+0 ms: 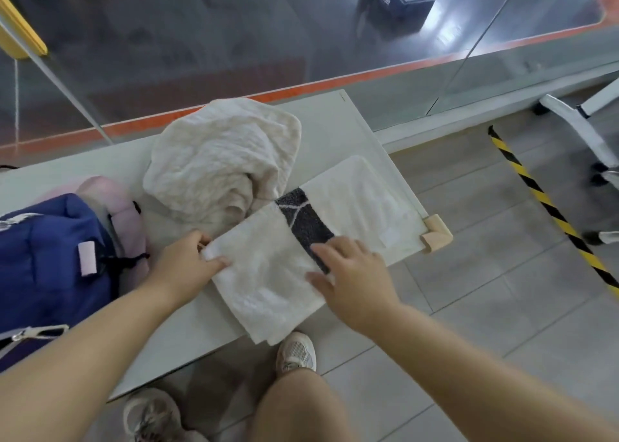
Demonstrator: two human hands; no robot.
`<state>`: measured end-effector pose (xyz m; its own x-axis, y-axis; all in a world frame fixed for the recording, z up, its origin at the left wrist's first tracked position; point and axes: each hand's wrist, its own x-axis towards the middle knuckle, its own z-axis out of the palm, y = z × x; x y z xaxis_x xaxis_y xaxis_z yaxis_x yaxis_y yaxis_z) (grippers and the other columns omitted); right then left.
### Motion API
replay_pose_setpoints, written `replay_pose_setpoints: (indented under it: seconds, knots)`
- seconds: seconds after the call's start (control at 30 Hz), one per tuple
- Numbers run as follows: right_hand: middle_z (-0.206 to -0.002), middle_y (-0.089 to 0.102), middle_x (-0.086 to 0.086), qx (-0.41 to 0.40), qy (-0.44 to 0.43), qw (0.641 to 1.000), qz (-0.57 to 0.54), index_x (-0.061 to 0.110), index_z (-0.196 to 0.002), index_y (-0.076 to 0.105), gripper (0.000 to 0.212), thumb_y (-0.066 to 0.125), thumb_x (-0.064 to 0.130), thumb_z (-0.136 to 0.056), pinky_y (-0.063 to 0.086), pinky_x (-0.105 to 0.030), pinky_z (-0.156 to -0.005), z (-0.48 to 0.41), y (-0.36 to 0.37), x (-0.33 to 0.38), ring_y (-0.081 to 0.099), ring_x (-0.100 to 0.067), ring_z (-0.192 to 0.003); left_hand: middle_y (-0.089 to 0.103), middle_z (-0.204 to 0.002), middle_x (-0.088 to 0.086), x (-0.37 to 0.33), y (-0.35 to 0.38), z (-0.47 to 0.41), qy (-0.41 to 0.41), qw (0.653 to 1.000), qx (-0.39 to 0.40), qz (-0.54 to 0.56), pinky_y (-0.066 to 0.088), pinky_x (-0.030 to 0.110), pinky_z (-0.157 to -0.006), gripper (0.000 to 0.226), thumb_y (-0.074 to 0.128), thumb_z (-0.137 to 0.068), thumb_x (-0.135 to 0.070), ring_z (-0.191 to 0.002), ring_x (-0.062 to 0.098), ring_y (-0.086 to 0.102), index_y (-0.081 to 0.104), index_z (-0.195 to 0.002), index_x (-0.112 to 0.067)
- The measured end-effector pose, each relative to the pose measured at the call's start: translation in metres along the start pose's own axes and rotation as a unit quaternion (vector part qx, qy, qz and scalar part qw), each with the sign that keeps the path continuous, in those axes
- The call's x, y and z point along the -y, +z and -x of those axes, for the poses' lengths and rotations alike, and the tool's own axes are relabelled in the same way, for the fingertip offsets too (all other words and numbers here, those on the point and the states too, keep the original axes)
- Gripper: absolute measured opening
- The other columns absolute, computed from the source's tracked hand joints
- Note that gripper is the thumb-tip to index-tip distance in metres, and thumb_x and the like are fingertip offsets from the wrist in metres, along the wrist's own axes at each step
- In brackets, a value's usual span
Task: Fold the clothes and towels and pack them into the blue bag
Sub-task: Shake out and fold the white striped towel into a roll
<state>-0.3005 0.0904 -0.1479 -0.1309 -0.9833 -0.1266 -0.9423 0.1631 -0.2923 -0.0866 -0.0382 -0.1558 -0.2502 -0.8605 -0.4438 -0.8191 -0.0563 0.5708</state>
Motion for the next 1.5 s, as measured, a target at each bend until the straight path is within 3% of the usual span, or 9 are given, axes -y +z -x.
replay_pose_setpoints:
  seconds: [0.17, 0.43, 0.6, 0.7, 0.8, 0.9, 1.07, 1.33, 1.5]
  knots:
    - [-0.157, 0.016, -0.006, 0.154, 0.047, 0.983, 0.087, 0.025, -0.139, 0.031, 0.063, 0.016, 0.061, -0.090, 0.017, -0.068, -0.104, 0.015, 0.015, -0.002, 0.014, -0.027, -0.144, 0.063, -0.086, 0.007, -0.003, 0.019, 0.019, -0.049, 0.994, 0.082, 0.062, 0.056, 0.039, -0.065, 0.022, 0.070, -0.081, -0.022, -0.074, 0.024, 0.064, 0.053, -0.086, -0.010]
    - [-0.160, -0.009, -0.005, 0.200, 0.053, 0.966, 0.156, 0.027, -0.149, 0.012, 0.057, 0.021, 0.051, -0.098, 0.000, -0.072, -0.107, 0.009, 0.000, -0.034, -0.015, -0.031, -0.144, 0.065, -0.092, 0.012, -0.023, 0.039, 0.042, -0.089, 0.961, 0.141, 0.223, 0.058, 0.036, -0.062, 0.018, 0.060, -0.089, -0.018, -0.068, 0.024, 0.069, 0.048, -0.098, -0.009]
    - [-0.133, 0.051, -0.019, 0.098, -0.095, 0.979, 0.151, 0.014, -0.130, 0.052, 0.058, 0.038, 0.050, -0.086, 0.040, -0.068, -0.092, 0.036, 0.024, -0.020, 0.045, -0.038, -0.124, 0.052, -0.093, 0.003, 0.006, 0.039, 0.036, 0.128, 0.983, -0.004, -0.136, 0.045, 0.036, -0.073, 0.046, 0.072, -0.078, -0.035, -0.082, 0.024, 0.053, 0.039, -0.101, -0.013]
    - [-0.131, 0.053, -0.018, 0.112, -0.111, 0.973, 0.171, 0.009, -0.130, 0.052, 0.074, 0.059, 0.056, -0.073, 0.044, -0.064, -0.091, 0.046, 0.042, -0.021, 0.042, -0.033, -0.124, 0.046, -0.107, 0.007, 0.025, 0.046, 0.026, 0.435, 0.860, -0.096, -0.250, 0.033, 0.035, -0.089, 0.052, 0.078, -0.068, -0.024, -0.095, 0.028, 0.045, 0.044, -0.105, -0.013]
    - [-0.135, 0.051, -0.019, 0.099, -0.096, 0.974, 0.178, 0.007, -0.132, 0.050, 0.093, 0.075, 0.059, -0.059, 0.046, -0.064, -0.088, 0.049, 0.048, -0.021, 0.047, -0.036, -0.126, 0.053, -0.121, 0.008, 0.031, 0.053, 0.019, 0.554, 0.782, -0.019, -0.285, 0.049, 0.039, -0.090, 0.055, 0.068, -0.065, -0.036, -0.108, 0.027, 0.043, 0.048, -0.112, -0.016]
    - [-0.135, 0.052, -0.021, 0.087, -0.091, 0.975, 0.182, 0.003, -0.129, 0.053, 0.099, 0.080, 0.058, -0.051, 0.046, -0.064, -0.087, 0.050, 0.051, -0.019, 0.049, -0.037, -0.126, 0.059, -0.116, 0.008, 0.028, 0.055, 0.017, 0.539, 0.788, 0.022, -0.296, 0.054, 0.038, -0.082, 0.076, 0.083, -0.045, -0.031, -0.104, 0.026, 0.043, 0.049, -0.112, -0.016]
    - [-0.133, 0.052, -0.022, 0.086, -0.070, 0.978, 0.179, 0.001, -0.123, 0.053, 0.095, 0.084, 0.051, -0.048, 0.046, -0.065, -0.088, 0.049, 0.056, -0.009, 0.048, -0.040, -0.126, 0.068, -0.094, 0.012, 0.034, 0.067, 0.023, 0.548, 0.770, -0.039, -0.325, 0.050, 0.037, -0.077, 0.037, 0.052, -0.064, -0.024, -0.078, 0.030, 0.058, 0.057, -0.099, -0.011]
    - [-0.135, 0.052, -0.020, 0.089, -0.087, 0.974, 0.188, 0.003, -0.123, 0.056, 0.092, 0.079, 0.060, -0.053, 0.041, -0.068, -0.088, 0.054, 0.053, -0.010, 0.046, -0.036, -0.129, 0.065, -0.073, 0.007, 0.030, 0.069, 0.036, 0.518, 0.781, -0.045, -0.345, 0.048, 0.032, -0.045, 0.018, 0.046, -0.069, -0.011, -0.055, 0.028, 0.056, 0.063, -0.075, -0.010]
    - [-0.156, 0.014, -0.015, 0.138, -0.040, 0.979, 0.147, 0.005, -0.145, 0.024, 0.097, 0.054, 0.067, -0.077, 0.011, -0.072, -0.106, 0.058, 0.039, -0.002, 0.006, -0.033, -0.146, 0.066, -0.063, 0.003, 0.001, 0.058, 0.044, 0.493, 0.825, -0.035, -0.275, 0.047, 0.029, -0.042, 0.029, 0.045, -0.076, -0.029, -0.051, 0.026, 0.060, 0.067, -0.073, -0.011]
